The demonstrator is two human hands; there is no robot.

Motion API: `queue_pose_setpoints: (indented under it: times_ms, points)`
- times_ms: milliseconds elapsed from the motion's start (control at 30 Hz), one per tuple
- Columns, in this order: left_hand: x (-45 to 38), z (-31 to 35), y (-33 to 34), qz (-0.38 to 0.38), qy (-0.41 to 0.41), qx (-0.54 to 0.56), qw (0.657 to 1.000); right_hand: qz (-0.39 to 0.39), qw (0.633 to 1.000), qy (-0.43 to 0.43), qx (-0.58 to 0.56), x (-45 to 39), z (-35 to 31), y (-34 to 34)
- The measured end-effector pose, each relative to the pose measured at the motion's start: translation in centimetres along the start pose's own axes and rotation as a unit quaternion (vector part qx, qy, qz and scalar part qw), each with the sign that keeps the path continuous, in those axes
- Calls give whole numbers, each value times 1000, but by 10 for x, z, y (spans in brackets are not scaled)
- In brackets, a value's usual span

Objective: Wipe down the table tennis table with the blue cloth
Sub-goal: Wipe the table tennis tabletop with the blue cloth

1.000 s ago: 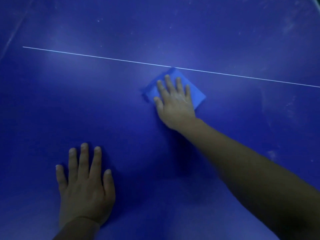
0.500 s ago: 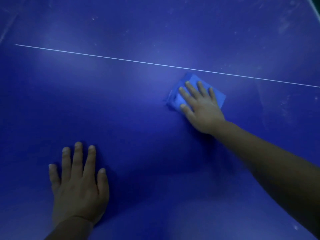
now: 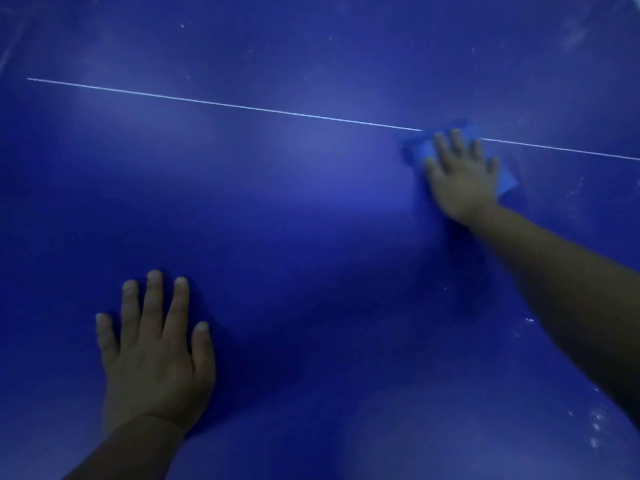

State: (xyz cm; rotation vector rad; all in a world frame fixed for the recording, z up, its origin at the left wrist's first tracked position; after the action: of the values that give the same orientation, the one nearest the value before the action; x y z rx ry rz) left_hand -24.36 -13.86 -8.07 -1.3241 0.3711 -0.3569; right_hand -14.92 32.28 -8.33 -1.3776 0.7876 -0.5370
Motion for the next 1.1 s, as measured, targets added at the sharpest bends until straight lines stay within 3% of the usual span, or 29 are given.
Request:
queue_pose_setpoints:
  times_ms: [67, 100, 200, 267, 300, 333, 367, 400, 467, 533, 567, 600, 667, 700, 767, 800, 833, 867, 900, 967, 1033, 1100]
  points:
    - [0, 1, -1, -3, -1, -2, 1000, -9, 997, 80, -19, -4, 29, -5]
    - [0, 1, -1, -4, -1, 0, 1000, -3, 998, 56, -21, 10, 24, -8]
    - [0, 1, -2, -6, -3, 6, 1000, 2, 984, -167, -63, 113, -10, -17]
    - [1, 0, -2, -5, -4, 5, 1000, -21, 908, -405, -100, 199, -20, -25]
    - [1, 0, -2, -3, -3, 6, 1000, -35, 871, -480, -100, 215, -17, -28]
    - [0, 0, -1, -2, -2, 8, 1000, -46, 856, -505, -100, 208, -11, -29]
    - [0, 0, -1, 0, -1, 9, 1000, -23, 876, -474, -87, 184, -7, -25]
    - [1, 0, -1, 1, 0, 11, 1000, 0, 920, -385, -77, 151, -4, -23]
    - [1, 0, -1, 3, 1, 12, 1000, 11, 990, -130, -53, 80, 1, -18]
    - [3, 0, -1, 6, 1, 12, 1000, 6, 999, 24, -45, 41, -9, -14]
    - [3, 1, -2, 6, 0, 13, 1000, 6, 998, 40, -41, 40, -26, -13]
    - [3, 1, -2, 7, 0, 14, 1000, 10, 999, 5, -34, 50, -48, -11]
    - [2, 1, -1, 8, 1, 16, 1000, 34, 981, -181, -68, 103, -94, -13]
    - [2, 1, -1, 9, 2, 16, 1000, 25, 943, -315, -102, 143, -109, -16]
    - [2, -1, 0, 15, 3, 15, 1000, -17, 827, -540, -157, 215, -103, -24]
    - [2, -2, 1, 16, 5, 14, 1000, -43, 784, -598, -161, 223, -86, -29]
    - [2, -2, 2, 16, 7, 13, 1000, -50, 768, -619, -156, 212, -67, -30]
    - [2, -2, 3, 16, 8, 13, 1000, -27, 790, -596, -140, 188, -49, -28]
    - [2, -2, 3, 16, 8, 13, 1000, -8, 847, -518, -115, 156, -32, -25]
    - [2, -3, 3, 17, 6, 14, 1000, -2, 966, -254, -51, 90, 8, -19]
    - [3, -3, 2, 19, 8, 13, 1000, 1, 999, -34, -19, 63, 40, -24]
    - [2, -4, 2, 15, 9, 12, 1000, 0, 1000, -3, -7, 88, 46, -25]
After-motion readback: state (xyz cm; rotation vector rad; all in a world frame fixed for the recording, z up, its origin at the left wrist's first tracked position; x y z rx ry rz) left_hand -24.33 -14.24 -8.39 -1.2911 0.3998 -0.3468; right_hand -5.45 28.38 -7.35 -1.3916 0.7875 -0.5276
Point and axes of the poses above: each hand's wrist, its own x-axis away from the middle knuckle, its own y-axis out of the palm, z = x × y, the point moved 2 cm from there along -x, towards the middle knuckle, and after that the axes turned 14 degrees about z, right-handed, at the moved point
